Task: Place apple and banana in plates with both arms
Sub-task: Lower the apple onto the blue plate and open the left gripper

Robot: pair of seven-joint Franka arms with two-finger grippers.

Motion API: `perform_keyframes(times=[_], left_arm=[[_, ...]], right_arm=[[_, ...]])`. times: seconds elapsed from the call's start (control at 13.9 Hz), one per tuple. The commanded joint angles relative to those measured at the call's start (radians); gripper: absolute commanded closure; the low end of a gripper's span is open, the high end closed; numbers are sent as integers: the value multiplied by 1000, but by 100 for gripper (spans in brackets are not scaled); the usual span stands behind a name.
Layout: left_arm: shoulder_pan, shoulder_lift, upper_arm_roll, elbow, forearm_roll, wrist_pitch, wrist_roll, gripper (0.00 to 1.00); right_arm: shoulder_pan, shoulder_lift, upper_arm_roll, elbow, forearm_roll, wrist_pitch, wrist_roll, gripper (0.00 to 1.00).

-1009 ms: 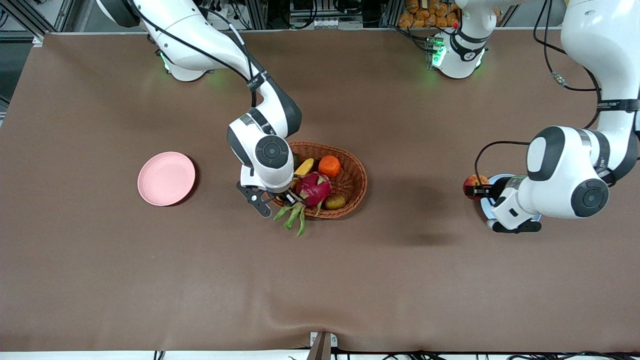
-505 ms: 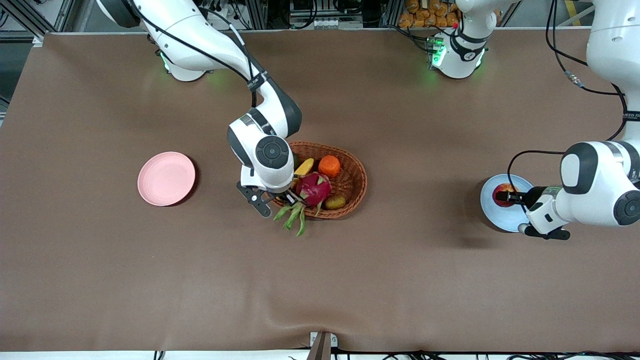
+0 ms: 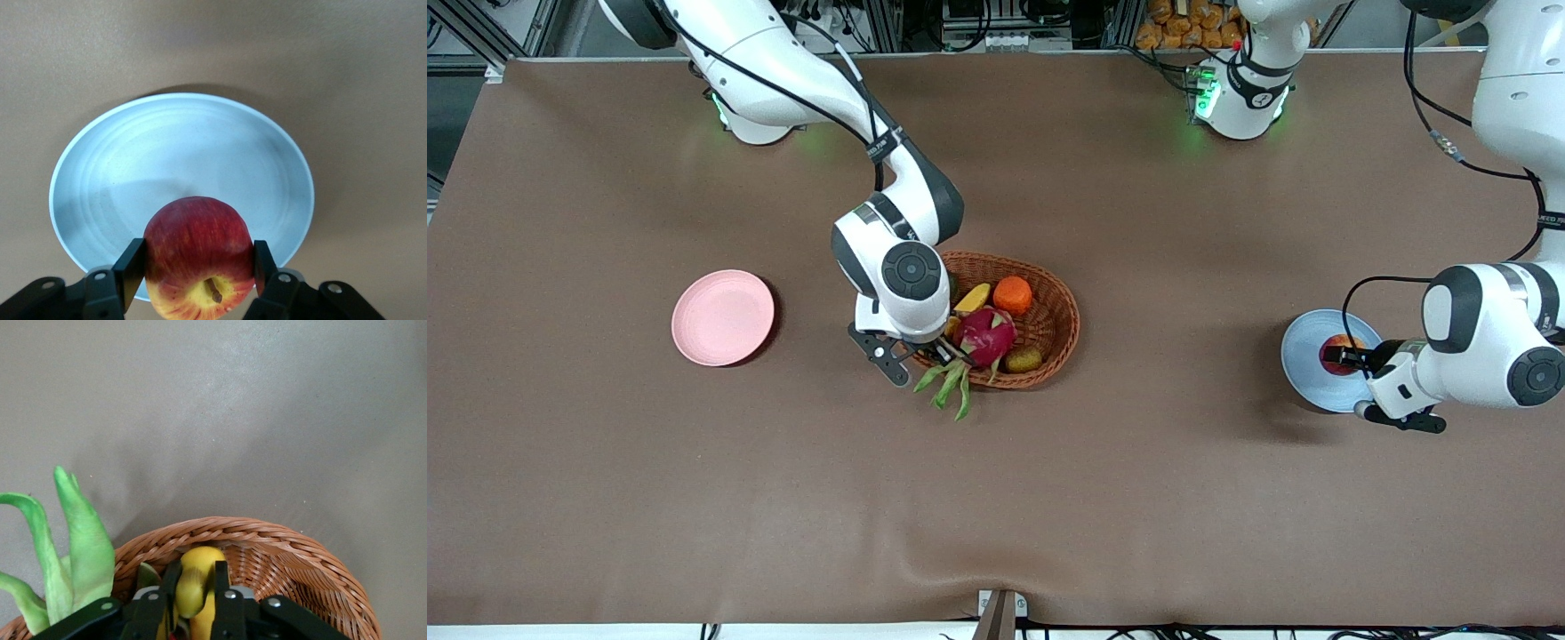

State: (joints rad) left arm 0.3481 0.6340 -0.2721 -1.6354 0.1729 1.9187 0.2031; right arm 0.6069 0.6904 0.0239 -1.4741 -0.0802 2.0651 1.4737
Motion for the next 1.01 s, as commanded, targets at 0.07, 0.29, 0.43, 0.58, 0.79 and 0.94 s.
perform_keyframes(times=[0.07, 0.29, 0.43, 0.58, 0.79, 0.94], left_arm=[[48, 29, -18, -4, 17, 6, 56, 61], [49, 44, -18, -3, 10, 13, 62, 1], [43, 44, -18, 2, -19, 11, 62, 0], [35, 33, -22, 8, -21, 0, 56, 0], [35, -55, -67, 26, -79, -74, 9, 0], [17, -94, -107, 71, -81, -171, -101, 0]], right_arm=[[11, 15, -7, 21, -10, -2, 2, 83], [11, 14, -7, 21, -12, -5, 2, 91], [13, 12, -7, 23, -12, -5, 2, 100], [22, 11, -7, 23, -16, -5, 5, 100], [28, 1, -9, 28, -20, -35, 5, 100], [30, -3, -7, 32, -39, -66, 5, 100]])
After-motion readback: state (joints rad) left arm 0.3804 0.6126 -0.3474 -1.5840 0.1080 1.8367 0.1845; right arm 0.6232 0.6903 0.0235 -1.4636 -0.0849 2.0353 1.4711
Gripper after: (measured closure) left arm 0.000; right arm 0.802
